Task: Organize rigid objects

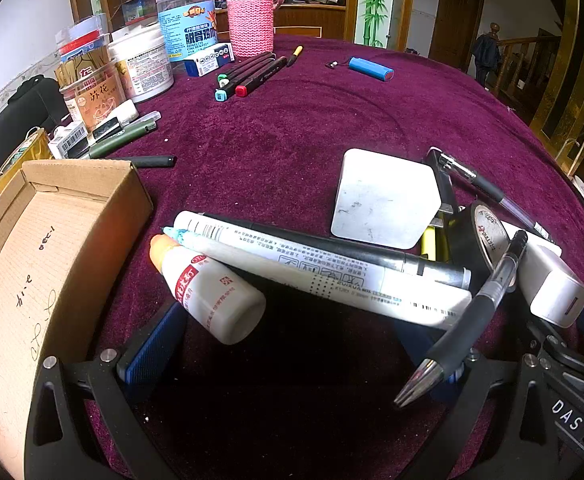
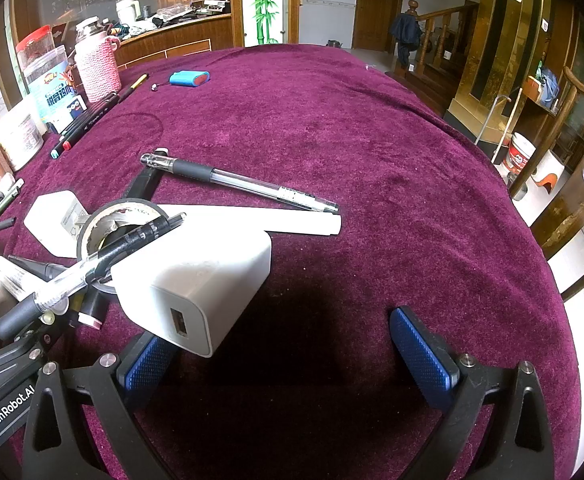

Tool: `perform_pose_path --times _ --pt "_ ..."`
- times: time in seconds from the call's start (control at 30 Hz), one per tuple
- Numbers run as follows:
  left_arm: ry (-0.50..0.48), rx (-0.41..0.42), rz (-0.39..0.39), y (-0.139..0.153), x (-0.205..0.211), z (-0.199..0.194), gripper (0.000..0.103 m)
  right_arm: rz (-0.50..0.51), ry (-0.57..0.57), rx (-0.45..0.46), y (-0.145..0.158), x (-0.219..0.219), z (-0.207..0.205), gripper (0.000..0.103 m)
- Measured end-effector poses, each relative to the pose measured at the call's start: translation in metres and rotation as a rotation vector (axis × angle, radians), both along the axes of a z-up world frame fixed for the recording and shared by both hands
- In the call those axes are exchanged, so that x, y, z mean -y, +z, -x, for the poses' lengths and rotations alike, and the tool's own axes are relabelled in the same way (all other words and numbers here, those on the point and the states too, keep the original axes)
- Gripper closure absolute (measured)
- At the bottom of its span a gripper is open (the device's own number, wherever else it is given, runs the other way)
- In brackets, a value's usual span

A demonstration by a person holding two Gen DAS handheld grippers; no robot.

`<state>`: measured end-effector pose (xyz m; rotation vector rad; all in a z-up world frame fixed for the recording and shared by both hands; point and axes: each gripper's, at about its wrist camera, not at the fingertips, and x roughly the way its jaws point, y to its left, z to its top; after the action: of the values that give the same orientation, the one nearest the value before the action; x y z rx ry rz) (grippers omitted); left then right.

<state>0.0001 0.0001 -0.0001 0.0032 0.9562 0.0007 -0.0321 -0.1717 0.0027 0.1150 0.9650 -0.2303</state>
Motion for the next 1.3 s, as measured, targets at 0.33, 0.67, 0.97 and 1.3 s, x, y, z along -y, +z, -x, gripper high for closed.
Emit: perform_pose_path --times 0.33,0.67,0.97,1.3 --pt "-0.01 -0.003 -0.001 0.0 0.0 0.0 0.0 0.0 0.0 0.0 0.0 0.0 0.0 0.001" --pt "-0.091 -0.028 -0.001 0.002 0.001 0.015 0.0 0.0 0.0 0.0 0.0 0.0 0.0 0.001" --pt "-0.095 -0.023 0.002 0.001 -0.003 0.015 0.0 -0.014 0.019 -0.03 0.002 0.001 -0.004 0.001" --pt "-0.092 -0.019 0.002 0.002 -0.003 0.015 0.0 -0.022 0.036 -0.075 0.004 0.001 -0.002 0.001"
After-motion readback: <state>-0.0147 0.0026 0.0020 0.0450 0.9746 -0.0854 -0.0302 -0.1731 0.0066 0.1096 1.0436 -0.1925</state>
